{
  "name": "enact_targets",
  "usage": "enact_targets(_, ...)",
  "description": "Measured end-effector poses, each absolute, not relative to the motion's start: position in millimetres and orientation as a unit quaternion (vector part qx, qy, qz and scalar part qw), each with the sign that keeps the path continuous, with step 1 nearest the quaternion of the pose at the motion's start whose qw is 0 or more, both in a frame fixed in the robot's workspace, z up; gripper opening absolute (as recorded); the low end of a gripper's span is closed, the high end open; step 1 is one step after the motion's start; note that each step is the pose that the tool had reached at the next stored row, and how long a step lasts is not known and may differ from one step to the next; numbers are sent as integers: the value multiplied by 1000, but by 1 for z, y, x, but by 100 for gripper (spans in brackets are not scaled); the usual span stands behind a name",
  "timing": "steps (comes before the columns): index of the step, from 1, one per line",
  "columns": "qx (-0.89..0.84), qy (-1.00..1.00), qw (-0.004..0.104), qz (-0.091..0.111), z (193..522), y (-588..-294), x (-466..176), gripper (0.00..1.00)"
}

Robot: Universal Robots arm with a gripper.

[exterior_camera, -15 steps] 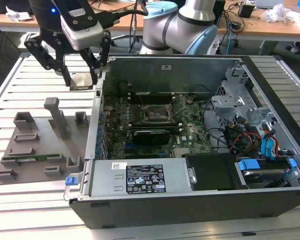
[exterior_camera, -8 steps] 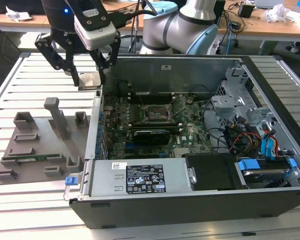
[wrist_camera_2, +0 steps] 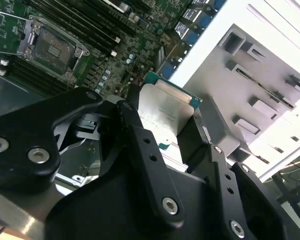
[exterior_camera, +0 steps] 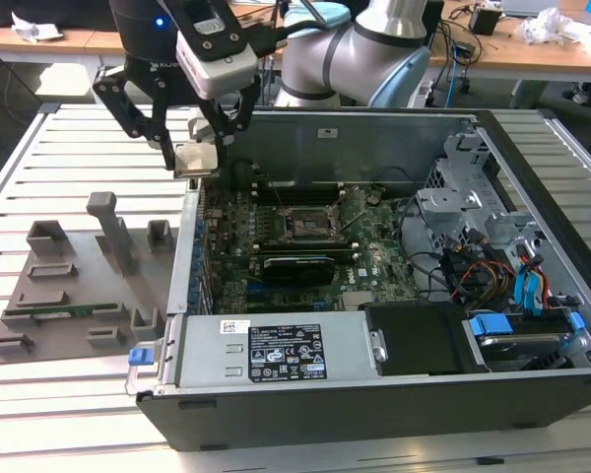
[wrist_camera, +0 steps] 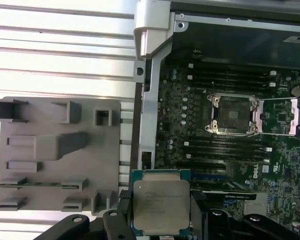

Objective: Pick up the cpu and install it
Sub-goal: 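Pick up the cpu and move it towards the insertion slot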

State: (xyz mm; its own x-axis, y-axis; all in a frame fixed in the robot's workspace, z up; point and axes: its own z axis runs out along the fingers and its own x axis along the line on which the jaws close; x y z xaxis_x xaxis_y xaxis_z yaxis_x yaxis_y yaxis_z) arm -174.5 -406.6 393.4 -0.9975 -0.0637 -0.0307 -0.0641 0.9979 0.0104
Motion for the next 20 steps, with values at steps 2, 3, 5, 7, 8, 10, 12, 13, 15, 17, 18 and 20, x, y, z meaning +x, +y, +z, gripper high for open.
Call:
enact_targets(2, -32, 999, 15, 6, 393, -407, -170, 55)
enact_targets(3, -32, 999, 15, 6, 393, -407, -168, 55)
enact_targets(5, -32, 999, 15, 5, 393, -406, -163, 55)
enact_targets(7, -32, 999, 15, 5, 393, -406, -158, 55)
enact_targets(8, -32, 999, 15, 5, 393, -406, -156, 55)
enact_targets(10, -32, 999, 15, 4, 393, -406, -152, 55)
enact_targets(12, -32, 999, 15, 4, 393, -406, -148, 55)
enact_targets(13, -32, 999, 15, 4, 393, -406, -146, 55)
enact_targets(15, -32, 999, 15, 3, 392, -405, -139, 55)
enact_targets(17, -32, 999, 15, 3, 392, -405, -134, 55)
enact_targets(18, -32, 999, 15, 3, 392, -405, -133, 55)
enact_targets(20, -32, 999, 15, 3, 392, -404, -130, 55)
